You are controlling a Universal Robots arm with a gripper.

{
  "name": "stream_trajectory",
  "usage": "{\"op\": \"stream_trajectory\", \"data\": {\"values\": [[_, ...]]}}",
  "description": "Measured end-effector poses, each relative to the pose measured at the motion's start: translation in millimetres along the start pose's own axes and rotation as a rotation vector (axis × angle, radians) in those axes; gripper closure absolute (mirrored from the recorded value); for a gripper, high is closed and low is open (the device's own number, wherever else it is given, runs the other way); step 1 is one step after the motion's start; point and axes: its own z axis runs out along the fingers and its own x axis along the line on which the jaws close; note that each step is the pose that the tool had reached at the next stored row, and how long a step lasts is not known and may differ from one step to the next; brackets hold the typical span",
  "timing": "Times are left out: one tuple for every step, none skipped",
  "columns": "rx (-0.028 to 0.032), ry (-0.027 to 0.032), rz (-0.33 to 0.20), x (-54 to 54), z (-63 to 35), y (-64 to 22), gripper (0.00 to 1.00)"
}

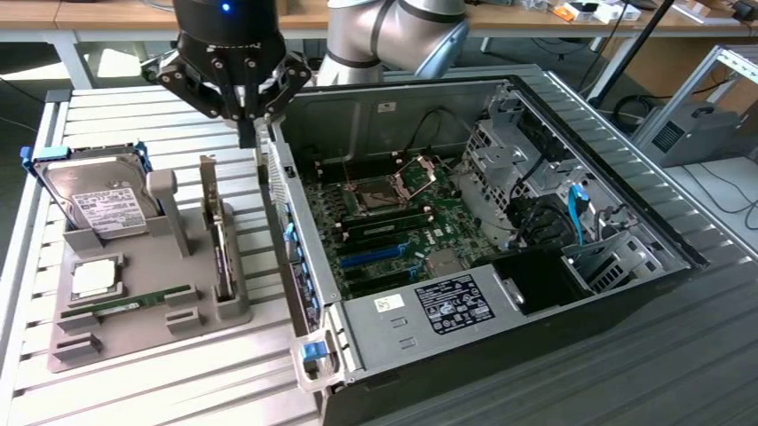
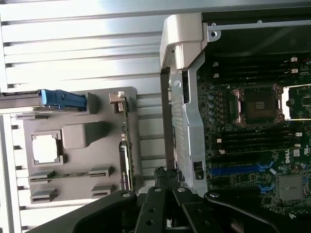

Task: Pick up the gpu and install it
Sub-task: 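Reach for the gpu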

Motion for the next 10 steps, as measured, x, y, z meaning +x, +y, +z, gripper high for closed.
{"op": "stream_trajectory", "data": {"values": [[0.0001,0.0000,0.000,3.0,-0.1,-0.2,0.90],[0.0000,0.0000,0.000,5.8,-0.2,-0.4,0.90],[-0.0001,-0.0001,0.000,9.6,-0.2,-0.7,0.90],[0.0000,0.0001,0.000,13.1,-0.3,-1.0,0.90],[0.0001,0.0001,0.000,15.8,-0.4,-1.2,0.90],[0.0001,0.0000,0.000,18.0,-0.5,-1.4,0.90],[0.0000,0.0000,0.000,21.8,-0.5,-1.6,0.90],[0.0001,0.0000,0.000,25.2,-0.6,-1.9,0.90],[0.0000,0.0000,0.000,26.5,-0.6,-2.0,0.90],[0.0000,0.0000,0.000,27.0,-0.6,-2.0,0.90]]}}
